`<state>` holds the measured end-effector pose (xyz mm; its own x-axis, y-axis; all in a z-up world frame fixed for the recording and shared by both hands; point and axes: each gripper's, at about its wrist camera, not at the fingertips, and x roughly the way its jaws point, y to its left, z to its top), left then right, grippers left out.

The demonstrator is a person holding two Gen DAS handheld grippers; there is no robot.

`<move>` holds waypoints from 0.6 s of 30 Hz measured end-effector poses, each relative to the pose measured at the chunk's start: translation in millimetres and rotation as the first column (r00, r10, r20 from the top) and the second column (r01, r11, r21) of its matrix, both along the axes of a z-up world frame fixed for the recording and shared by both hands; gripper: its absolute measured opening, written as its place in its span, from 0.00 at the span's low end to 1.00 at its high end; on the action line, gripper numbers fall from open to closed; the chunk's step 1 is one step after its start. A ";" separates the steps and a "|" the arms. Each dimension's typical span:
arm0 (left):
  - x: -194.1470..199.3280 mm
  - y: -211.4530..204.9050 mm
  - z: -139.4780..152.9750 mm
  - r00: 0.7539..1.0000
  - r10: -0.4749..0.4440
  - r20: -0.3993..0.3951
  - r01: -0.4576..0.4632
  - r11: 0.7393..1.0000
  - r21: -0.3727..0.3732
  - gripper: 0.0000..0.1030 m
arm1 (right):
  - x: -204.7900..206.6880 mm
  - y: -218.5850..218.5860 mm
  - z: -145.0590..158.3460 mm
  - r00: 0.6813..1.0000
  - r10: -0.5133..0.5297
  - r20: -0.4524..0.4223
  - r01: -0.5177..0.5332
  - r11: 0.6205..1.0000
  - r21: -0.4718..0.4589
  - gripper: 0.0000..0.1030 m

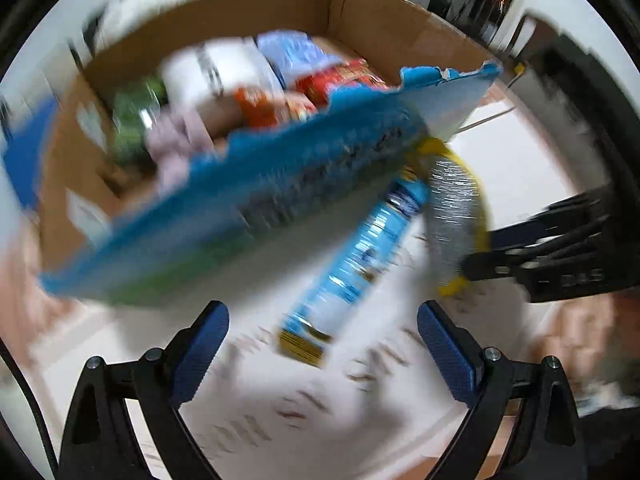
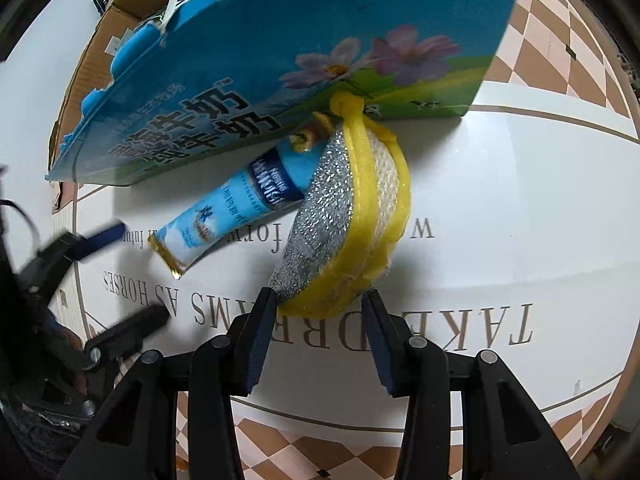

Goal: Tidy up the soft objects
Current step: 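Grasp the blue milk tube with the left tool while the right holds the sponge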

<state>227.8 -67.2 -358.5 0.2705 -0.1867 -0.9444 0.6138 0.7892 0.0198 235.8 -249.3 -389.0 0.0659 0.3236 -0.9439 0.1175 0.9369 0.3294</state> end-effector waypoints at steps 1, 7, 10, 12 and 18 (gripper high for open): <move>0.1 -6.4 -0.2 1.000 -0.013 0.012 0.013 1.000 0.014 0.93 | -0.7 -3.6 -0.1 1.000 -0.005 -0.002 0.005 1.000 0.002 0.46; 11.3 -62.6 -26.8 0.994 -0.109 0.020 0.104 0.982 0.156 0.93 | -5.8 -15.7 -1.1 0.999 -0.045 -0.022 0.045 0.999 0.017 0.38; 19.1 -81.5 -36.1 0.991 -0.132 -0.021 0.133 0.969 0.207 0.53 | -10.0 -24.5 -0.6 0.998 -0.054 -0.040 0.054 0.999 0.001 0.35; 22.8 -86.6 -48.7 0.992 -0.098 -0.075 0.113 0.965 0.238 0.32 | -12.4 -28.5 -0.1 0.998 -0.048 -0.052 0.047 0.999 -0.007 0.33; 4.2 -56.6 -54.7 0.945 0.164 -0.283 -0.131 0.983 0.130 0.18 | -29.8 -39.4 4.7 0.996 -0.002 -0.092 -0.003 0.998 -0.056 0.29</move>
<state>232.0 -123.8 -413.3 -0.0024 -0.0581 -0.9983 0.4825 0.8744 -0.0520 206.0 -288.7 -384.3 -0.0226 0.2705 -0.9625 0.1448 0.9534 0.2645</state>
